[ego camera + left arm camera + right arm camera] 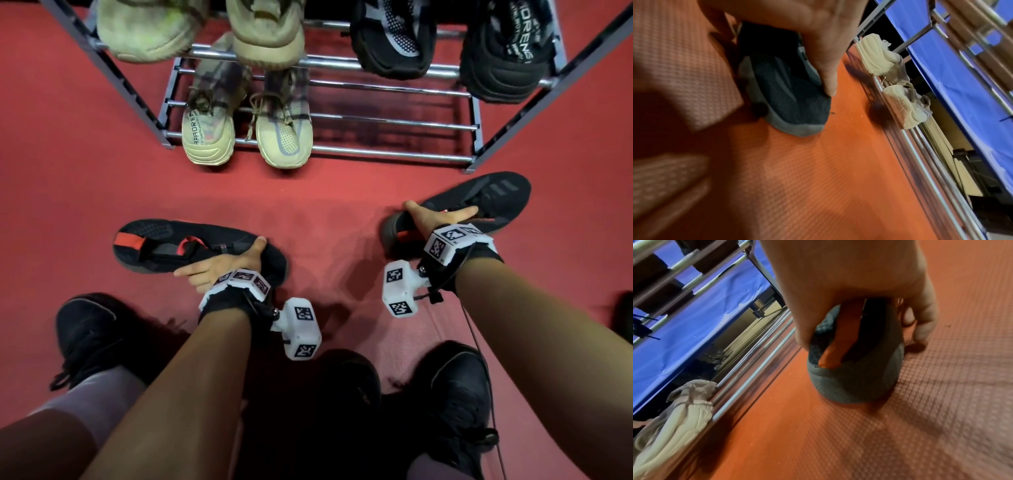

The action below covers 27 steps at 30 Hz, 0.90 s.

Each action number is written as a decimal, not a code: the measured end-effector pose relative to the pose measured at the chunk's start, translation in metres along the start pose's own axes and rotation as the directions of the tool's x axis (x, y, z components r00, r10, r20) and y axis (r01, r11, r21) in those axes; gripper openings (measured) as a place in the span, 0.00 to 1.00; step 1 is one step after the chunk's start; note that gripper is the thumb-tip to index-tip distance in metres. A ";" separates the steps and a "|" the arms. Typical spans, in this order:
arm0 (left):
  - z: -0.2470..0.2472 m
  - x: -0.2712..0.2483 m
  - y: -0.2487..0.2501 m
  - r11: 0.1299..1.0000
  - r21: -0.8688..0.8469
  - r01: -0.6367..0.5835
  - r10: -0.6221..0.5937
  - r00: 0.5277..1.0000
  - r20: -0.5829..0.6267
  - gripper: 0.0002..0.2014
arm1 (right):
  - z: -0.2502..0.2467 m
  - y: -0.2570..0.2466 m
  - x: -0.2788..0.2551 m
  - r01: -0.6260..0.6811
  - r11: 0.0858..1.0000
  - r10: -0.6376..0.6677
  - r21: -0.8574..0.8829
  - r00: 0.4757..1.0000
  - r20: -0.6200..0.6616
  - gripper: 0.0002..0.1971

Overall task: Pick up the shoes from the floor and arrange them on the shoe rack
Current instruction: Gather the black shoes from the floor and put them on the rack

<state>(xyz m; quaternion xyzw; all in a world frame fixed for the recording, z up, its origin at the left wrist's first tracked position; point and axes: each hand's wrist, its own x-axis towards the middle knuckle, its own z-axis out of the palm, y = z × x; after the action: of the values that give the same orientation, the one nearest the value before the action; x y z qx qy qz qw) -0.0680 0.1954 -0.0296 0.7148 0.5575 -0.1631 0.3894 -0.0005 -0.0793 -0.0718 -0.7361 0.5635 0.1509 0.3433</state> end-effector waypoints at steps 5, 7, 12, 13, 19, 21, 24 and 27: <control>0.001 0.010 -0.011 0.968 0.217 -0.126 0.168 0.968 -0.185 0.68 | -0.017 0.014 -0.052 0.067 0.989 -0.063 -0.135 0.998 0.031 0.62; 0.000 0.018 -0.021 0.923 0.309 -0.230 0.281 0.951 -0.130 0.69 | -0.021 0.026 -0.060 0.094 0.982 -0.083 -0.166 0.994 0.075 0.60; -0.006 0.040 -0.028 0.889 0.269 -0.371 0.393 0.919 -0.029 0.65 | -0.016 0.058 -0.056 0.194 0.972 -0.174 -0.134 0.973 0.149 0.64; -0.007 0.039 -0.026 0.934 0.142 -0.328 0.342 0.936 -0.085 0.60 | -0.016 0.062 -0.055 0.179 0.981 -0.166 -0.080 0.975 0.148 0.64; -0.002 0.022 -0.031 0.992 -0.061 0.106 -0.111 0.991 -0.078 0.46 | -0.012 0.076 -0.030 -0.088 0.929 0.079 0.361 0.996 0.040 0.61; 0.002 0.027 -0.040 0.993 -0.040 0.110 -0.113 0.992 -0.064 0.44 | -0.006 0.079 -0.029 -0.072 0.925 0.050 0.373 0.996 0.067 0.52; 0.001 0.032 -0.047 0.991 -0.099 0.085 -0.091 0.994 -0.057 0.35 | -0.001 0.082 -0.025 -0.037 0.943 -0.023 0.332 0.984 0.175 0.40; 0.000 0.028 -0.042 0.952 -0.291 0.091 -0.095 0.995 0.000 0.32 | 0.001 0.086 -0.024 -0.020 0.926 -0.067 0.378 0.974 0.216 0.21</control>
<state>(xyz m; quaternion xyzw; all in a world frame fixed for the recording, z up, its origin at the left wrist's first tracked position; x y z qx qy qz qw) -0.0973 0.2166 -0.0639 0.6237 0.6113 -0.0926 0.4783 -0.0881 -0.0725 -0.0865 -0.6412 0.5306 0.1179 0.5417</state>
